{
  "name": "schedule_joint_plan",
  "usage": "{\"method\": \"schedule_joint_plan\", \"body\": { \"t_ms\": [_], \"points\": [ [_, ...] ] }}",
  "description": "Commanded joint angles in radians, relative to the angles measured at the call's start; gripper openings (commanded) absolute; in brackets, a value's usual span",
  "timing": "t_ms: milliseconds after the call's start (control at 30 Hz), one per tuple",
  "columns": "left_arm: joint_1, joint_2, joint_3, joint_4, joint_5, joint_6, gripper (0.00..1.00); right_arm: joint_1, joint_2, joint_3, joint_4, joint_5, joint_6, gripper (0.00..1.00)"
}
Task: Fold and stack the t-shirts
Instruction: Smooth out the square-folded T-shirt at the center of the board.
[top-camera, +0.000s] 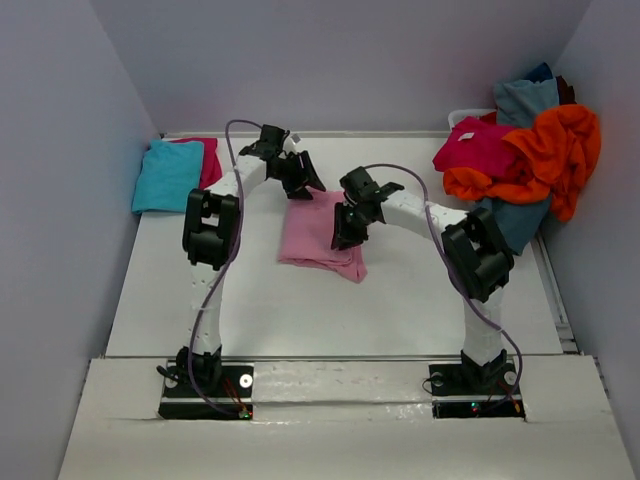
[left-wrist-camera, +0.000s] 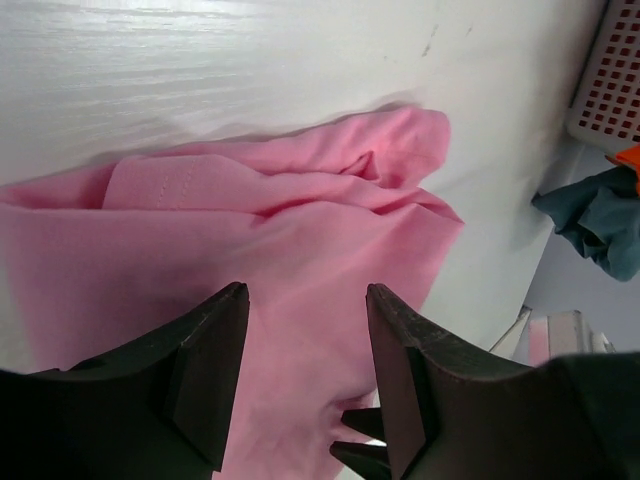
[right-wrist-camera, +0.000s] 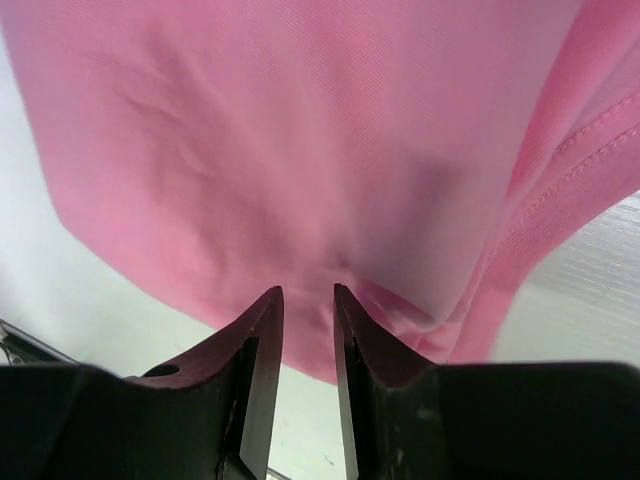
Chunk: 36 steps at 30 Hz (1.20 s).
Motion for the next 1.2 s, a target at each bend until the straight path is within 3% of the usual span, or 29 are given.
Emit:
{"method": "schedule_joint_plan", "body": {
  "t_ms": [0, 233, 500, 867, 1167],
  "points": [
    [0.010, -0.207, 0.001, -0.024, -0.021, 0.048, 0.61, 0.002, -0.011, 0.091, -0.066, 0.024, -0.011, 0.33],
    [0.010, -0.352, -0.127, 0.006, 0.015, -0.004, 0.62, 0.002, 0.025, 0.166, -0.091, 0.045, -0.015, 0.33],
    [0.010, -0.510, -0.494, 0.140, 0.015, -0.061, 0.62, -0.041, 0.135, 0.310, -0.097, 0.030, -0.012, 0.33],
    [0.010, -0.472, -0.769, 0.338, 0.071, -0.158, 0.62, -0.125, 0.279, 0.416, -0.106, 0.004, 0.006, 0.33],
    [0.010, -0.438, -0.868, 0.417, 0.073, -0.227, 0.62, -0.219, 0.270, 0.246, -0.013, -0.028, 0.023, 0.33]
  ]
}}
